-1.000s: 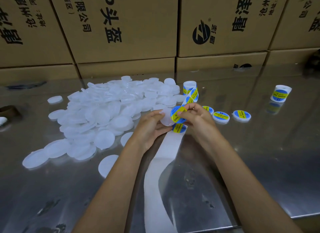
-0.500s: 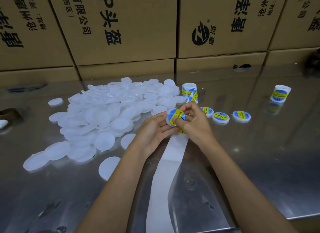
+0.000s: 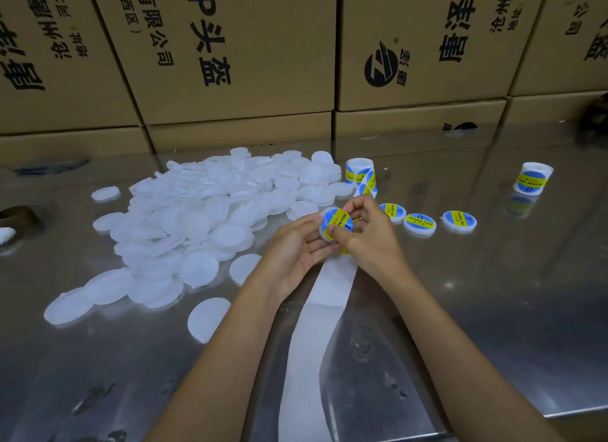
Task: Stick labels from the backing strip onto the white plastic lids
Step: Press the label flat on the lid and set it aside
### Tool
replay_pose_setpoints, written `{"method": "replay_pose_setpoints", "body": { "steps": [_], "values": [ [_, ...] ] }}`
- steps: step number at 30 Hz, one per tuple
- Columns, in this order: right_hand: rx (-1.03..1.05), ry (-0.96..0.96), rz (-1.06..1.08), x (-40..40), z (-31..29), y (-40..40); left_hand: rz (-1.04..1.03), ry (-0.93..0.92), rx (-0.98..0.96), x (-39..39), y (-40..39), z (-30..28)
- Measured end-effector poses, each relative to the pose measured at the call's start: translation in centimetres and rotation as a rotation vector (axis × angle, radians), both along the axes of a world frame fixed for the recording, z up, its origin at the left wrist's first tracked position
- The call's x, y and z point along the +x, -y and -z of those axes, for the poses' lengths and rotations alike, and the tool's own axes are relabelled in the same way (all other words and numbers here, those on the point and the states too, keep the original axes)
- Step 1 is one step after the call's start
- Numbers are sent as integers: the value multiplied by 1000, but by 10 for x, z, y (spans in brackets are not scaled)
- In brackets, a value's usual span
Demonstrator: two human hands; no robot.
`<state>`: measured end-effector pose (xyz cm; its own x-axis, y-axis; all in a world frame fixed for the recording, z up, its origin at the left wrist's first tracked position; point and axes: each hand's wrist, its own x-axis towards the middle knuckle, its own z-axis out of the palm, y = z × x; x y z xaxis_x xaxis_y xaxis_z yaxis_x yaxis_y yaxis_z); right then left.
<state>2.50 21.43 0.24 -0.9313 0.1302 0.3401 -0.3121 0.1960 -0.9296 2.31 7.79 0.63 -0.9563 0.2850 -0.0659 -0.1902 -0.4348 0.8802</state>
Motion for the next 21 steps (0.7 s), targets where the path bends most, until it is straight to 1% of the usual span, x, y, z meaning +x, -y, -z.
{"method": "replay_pose_setpoints", "body": {
  "steps": [6, 9, 11, 13, 16, 21],
  "values": [
    [38, -19, 26, -2, 5, 0, -27, -19, -35, 0, -2, 1],
    [120, -76, 95, -4, 8, 2, -87, -33, -70, -1, -4, 3],
    [172, -85, 155, -6, 9, 1, -111, -28, -31, -2, -4, 2],
    [165, -55, 192, -7, 11, 0, -119, -7, 51, -2, -4, 0],
    [216, -14, 209, -8, 14, 2, -115, 1, 158, -1, -5, -3],
    [327, -43, 183, -5, 16, 2, -76, 31, 199, 2, -5, -6]
  ]
}}
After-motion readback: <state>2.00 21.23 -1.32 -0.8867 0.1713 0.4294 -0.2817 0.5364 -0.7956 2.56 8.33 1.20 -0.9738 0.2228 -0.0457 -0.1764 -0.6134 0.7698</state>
